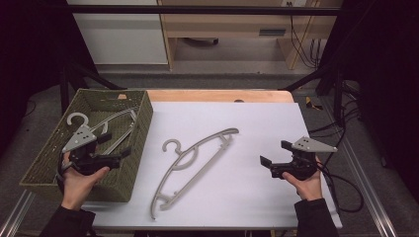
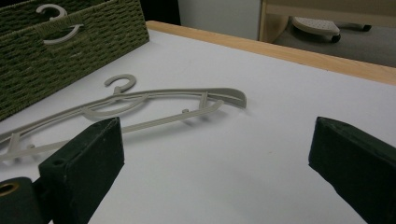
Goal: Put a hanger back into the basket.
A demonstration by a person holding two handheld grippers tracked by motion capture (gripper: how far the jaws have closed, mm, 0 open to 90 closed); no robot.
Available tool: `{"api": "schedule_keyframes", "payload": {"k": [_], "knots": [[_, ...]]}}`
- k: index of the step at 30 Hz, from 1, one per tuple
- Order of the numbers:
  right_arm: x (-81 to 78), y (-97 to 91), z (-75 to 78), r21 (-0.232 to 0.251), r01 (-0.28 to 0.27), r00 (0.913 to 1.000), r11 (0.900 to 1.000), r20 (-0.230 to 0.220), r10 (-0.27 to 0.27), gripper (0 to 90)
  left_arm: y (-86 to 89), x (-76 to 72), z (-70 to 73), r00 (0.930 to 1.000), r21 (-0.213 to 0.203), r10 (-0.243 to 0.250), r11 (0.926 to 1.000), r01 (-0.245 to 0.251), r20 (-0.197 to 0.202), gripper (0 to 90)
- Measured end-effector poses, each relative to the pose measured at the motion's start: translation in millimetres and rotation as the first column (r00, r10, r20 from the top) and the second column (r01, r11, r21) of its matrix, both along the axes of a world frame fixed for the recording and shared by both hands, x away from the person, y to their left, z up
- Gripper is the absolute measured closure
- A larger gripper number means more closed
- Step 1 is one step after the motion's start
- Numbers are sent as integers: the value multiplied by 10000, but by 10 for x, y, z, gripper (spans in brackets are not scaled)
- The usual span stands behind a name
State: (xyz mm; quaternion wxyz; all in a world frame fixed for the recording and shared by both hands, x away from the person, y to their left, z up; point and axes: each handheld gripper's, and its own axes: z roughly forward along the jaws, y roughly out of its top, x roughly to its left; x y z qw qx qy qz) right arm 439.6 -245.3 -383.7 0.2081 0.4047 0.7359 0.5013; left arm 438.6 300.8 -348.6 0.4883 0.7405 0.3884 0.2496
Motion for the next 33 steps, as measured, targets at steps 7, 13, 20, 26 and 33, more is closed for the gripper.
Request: {"api": "schedule_keyframes", "payload": {"k": [7, 13, 20, 26, 33], "knots": [[-2, 17, -11, -57, -59, 10000, 10000, -79, 59, 36, -259, -93, -9, 9984, 112, -544, 9985, 542, 162, 125], [-1, 19, -14, -72, -48, 9999, 10000, -89, 48, 36, -486, -116, -93, 9958, 447, -915, 9948, 915, -14, 128], [-5, 19, -17, -71, -74, 9999, 9999, -95, 73, 37, -677, -103, -212, 9923, 819, -1179, 9893, 1207, -380, 135], [-2, 26, -30, -64, -106, 9999, 9999, -121, 105, 37, -844, -93, -333, 9901, 1440, -1230, 9808, 1317, -675, 147], [-8, 25, -28, -65, -141, 9998, 9999, -115, 140, 37, -956, -82, -428, 9850, 1532, -1302, 9772, 1467, -1128, 152]]}}
